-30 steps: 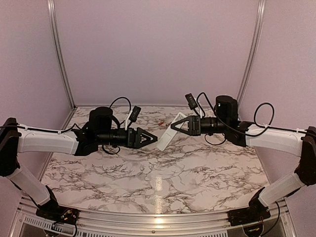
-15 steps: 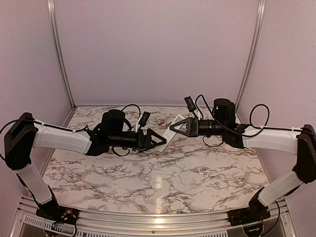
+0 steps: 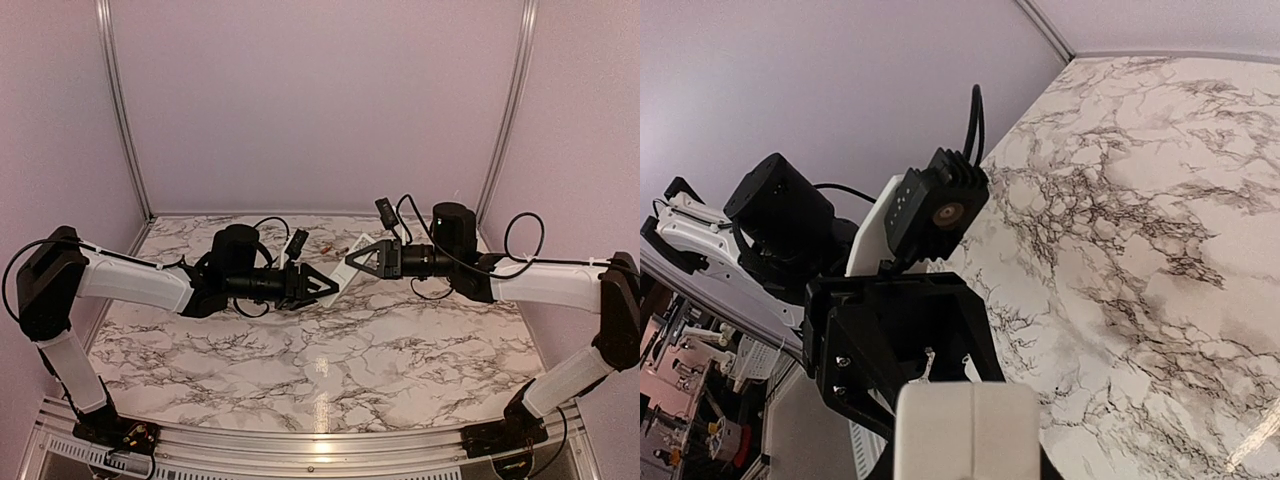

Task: Load the batteries into the remote control
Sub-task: Remove the battery cover from the remote control.

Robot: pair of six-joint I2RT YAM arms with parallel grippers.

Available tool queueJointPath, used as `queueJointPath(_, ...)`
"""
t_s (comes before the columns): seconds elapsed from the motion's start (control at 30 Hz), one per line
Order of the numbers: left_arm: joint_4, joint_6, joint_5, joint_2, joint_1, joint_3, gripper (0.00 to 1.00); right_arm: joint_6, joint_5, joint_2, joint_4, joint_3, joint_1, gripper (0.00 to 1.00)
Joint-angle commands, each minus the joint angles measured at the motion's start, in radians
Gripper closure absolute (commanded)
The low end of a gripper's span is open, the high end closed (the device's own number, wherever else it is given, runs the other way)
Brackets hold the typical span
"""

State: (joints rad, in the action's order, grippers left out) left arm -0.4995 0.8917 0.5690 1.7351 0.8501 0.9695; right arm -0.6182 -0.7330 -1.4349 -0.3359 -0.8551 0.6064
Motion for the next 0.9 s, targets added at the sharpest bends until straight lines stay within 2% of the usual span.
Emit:
queueJointPath(0.0, 0.028, -0.02, -0.016, 0.02, -0.002, -0.006, 0.53, -0.012, -0.014, 0.01, -0.047, -0.009, -0.006, 1.0)
queueJointPath(0.37, 0.091, -0.064, -0.031, 0.016, -0.002, -0.026, 0.51, -0.067, -0.054, 0.029, -0.121, 0.014, -0.027, 1.0)
queueJointPath(0.6, 0.102, -0.079, -0.029, 0.008, -0.002, -0.016, 0.49, -0.051, -0.042, 0.033, -0.093, 0.014, -0.032, 1.0)
queueJointPath(0.73, 0.114, -0.091, -0.013, 0.002, 0.0, -0.009, 0.56, -0.033, -0.015, 0.035, -0.053, 0.008, -0.034, 1.0)
queueJointPath(0.87, 0.147, -0.104, -0.014, 0.004, 0.003, 0.004, 0.56, -0.029, 0.007, 0.036, -0.034, 0.01, -0.036, 1.0)
